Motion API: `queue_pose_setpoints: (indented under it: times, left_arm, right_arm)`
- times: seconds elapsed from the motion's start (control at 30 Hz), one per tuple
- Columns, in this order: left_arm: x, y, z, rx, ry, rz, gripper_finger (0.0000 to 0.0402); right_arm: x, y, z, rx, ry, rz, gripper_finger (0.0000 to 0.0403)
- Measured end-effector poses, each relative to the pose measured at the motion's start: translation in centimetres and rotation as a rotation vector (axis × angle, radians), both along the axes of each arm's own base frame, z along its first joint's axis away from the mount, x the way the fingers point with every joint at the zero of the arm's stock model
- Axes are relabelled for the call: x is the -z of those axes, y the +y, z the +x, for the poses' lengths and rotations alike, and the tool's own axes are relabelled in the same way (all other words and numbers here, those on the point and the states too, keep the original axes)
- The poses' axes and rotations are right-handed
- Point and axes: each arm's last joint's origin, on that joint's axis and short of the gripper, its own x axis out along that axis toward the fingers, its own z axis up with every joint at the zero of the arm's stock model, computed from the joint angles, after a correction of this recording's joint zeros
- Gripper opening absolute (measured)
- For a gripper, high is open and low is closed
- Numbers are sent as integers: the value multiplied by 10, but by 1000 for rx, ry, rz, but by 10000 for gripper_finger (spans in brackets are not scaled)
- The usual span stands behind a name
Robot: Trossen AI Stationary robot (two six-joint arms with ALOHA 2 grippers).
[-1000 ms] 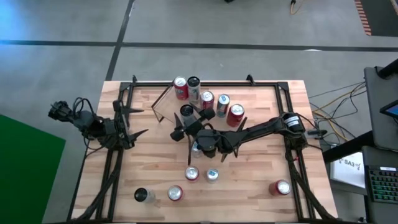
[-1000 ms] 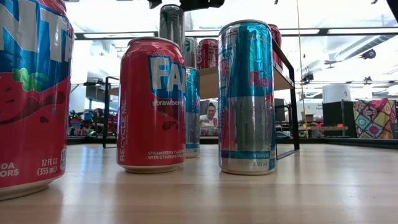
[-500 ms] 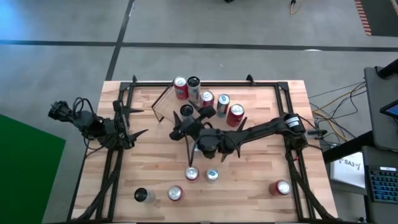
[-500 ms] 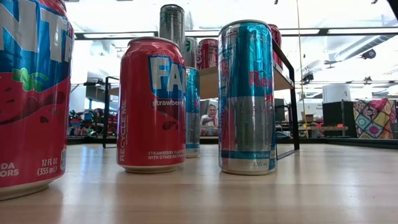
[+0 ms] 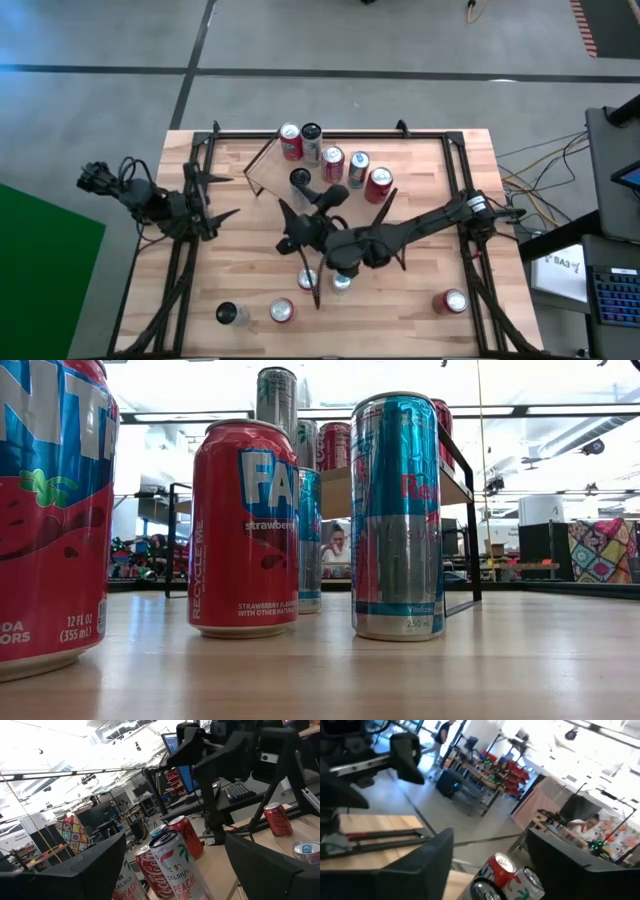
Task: Place canned beverage on shelf
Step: Put the white/pink soda can on the shelf, align with the other white pink soda can
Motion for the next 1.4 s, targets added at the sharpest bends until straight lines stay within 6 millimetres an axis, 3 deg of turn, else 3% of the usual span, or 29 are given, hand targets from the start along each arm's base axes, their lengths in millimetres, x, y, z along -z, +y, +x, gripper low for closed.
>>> queue_pose_setpoints:
  times: [0.2, 0.33, 0.4, 0.57, 0.83, 1.17, 1.4]
  left_arm:
    - [0, -2, 3, -1, -2, 1, 327]
    - [0, -2, 5, -1, 7, 6, 327]
    - [0, -3, 5, -1, 6, 7, 327]
    - [0, -3, 5, -2, 5, 9, 327]
    - [0, -3, 5, -3, 6, 10, 327]
    - [0, -3, 5, -6, 3, 8, 327]
    - [0, -3, 6, -7, 4, 12, 327]
  right_arm:
    - [2, 1, -6, -95, 77, 135, 129]
    - [-1, -8, -16, -224, 130, 347, 42]
    - [-4, -12, -22, -261, 164, 440, 19]
    - [3, -16, -34, -239, 242, 590, 11]
    - [16, -37, -49, 14, 245, 723, 9]
    - [23, -74, -40, 104, 240, 709, 9]
    - [22, -86, -31, 31, 254, 743, 9]
